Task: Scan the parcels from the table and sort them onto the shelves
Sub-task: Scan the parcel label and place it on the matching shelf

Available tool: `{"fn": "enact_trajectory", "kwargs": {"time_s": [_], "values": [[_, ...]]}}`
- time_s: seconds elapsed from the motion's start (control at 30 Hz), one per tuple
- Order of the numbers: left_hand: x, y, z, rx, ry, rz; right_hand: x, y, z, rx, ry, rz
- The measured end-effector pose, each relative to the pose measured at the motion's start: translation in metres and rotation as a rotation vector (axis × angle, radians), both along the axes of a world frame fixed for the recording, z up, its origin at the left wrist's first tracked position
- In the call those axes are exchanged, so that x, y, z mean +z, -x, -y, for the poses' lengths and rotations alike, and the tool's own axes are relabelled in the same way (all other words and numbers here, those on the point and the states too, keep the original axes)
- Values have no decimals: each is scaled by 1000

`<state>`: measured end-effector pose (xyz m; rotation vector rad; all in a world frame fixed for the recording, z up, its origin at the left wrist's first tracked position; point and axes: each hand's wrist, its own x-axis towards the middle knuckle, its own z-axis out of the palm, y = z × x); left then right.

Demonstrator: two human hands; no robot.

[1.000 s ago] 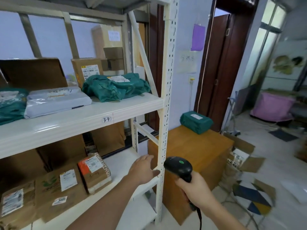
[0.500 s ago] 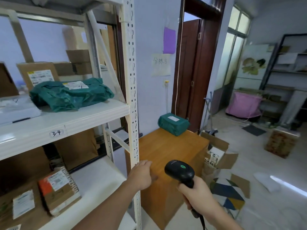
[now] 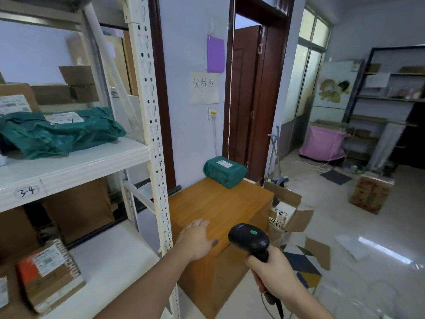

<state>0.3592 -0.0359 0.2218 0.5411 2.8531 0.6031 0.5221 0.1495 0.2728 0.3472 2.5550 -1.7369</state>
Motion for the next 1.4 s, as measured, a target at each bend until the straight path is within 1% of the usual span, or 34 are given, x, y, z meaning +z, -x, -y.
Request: {"fn": "enact_trajectory", "kwargs": {"time_s": [0.37,0.67,0.97,1.1,1.23,1.4], "values": [[-5,23,-17,-28,38,24,-2,12,-10,-24,2,30],[-14,55,-20,-77,106,58,-5,45,-3,-69,28,40],[-17,101,-6,-73,108,103,-5,86,10,-132,-20,32],[-27,117,-4,-100,123,111,-8,96,13,-138,4,34],[-32,131,-9,-108,143,126,-10,104,7,-142,-18,42],[-35,154,-25,-96,110,127,-7,123,-10,-175,-6,45]]}}
